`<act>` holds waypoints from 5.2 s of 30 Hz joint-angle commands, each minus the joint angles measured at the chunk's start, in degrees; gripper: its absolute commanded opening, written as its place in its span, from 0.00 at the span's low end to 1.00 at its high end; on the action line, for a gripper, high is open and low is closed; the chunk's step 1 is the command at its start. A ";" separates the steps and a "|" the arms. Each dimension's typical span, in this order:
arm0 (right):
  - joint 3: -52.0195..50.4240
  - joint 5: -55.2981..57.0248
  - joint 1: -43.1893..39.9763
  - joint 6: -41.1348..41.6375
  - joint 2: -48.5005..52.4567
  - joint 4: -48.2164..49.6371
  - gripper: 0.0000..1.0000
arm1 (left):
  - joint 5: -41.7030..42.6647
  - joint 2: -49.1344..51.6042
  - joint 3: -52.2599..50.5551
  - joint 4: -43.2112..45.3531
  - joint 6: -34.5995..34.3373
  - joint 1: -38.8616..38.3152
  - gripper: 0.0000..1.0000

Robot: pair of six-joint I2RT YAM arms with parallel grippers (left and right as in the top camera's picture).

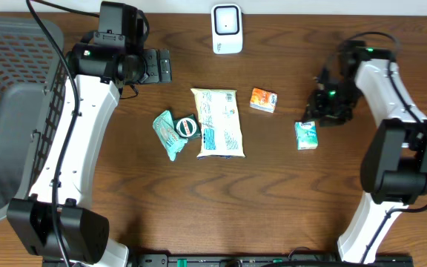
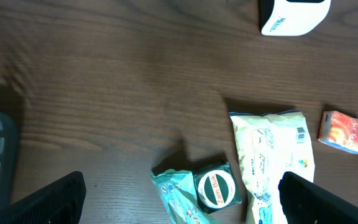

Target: Scan the item barcode

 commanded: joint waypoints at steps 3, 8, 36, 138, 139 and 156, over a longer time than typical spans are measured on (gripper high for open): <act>-0.87 6.58 5.29 7.06 -0.44 -1.31 0.44 | -0.55 -0.35 0.52 -0.17 -0.31 0.04 0.98; -4.76 11.87 8.39 10.67 -0.44 -1.66 0.45 | -0.55 -0.35 0.52 -0.17 -0.31 0.04 0.98; -6.82 26.47 6.93 8.31 -0.46 7.26 0.53 | -0.55 -0.35 0.52 -0.17 -0.31 0.04 0.98; -18.45 9.64 19.43 13.92 -6.97 22.71 0.01 | -0.55 -0.35 0.52 -0.17 -0.31 0.04 0.97; -18.45 11.34 19.52 13.94 -6.97 22.25 0.01 | -0.55 -0.35 0.52 -0.17 -0.31 0.04 0.98; -18.45 23.21 12.24 15.26 -6.97 13.68 0.01 | -0.55 -0.35 0.52 -0.17 -0.31 0.04 0.98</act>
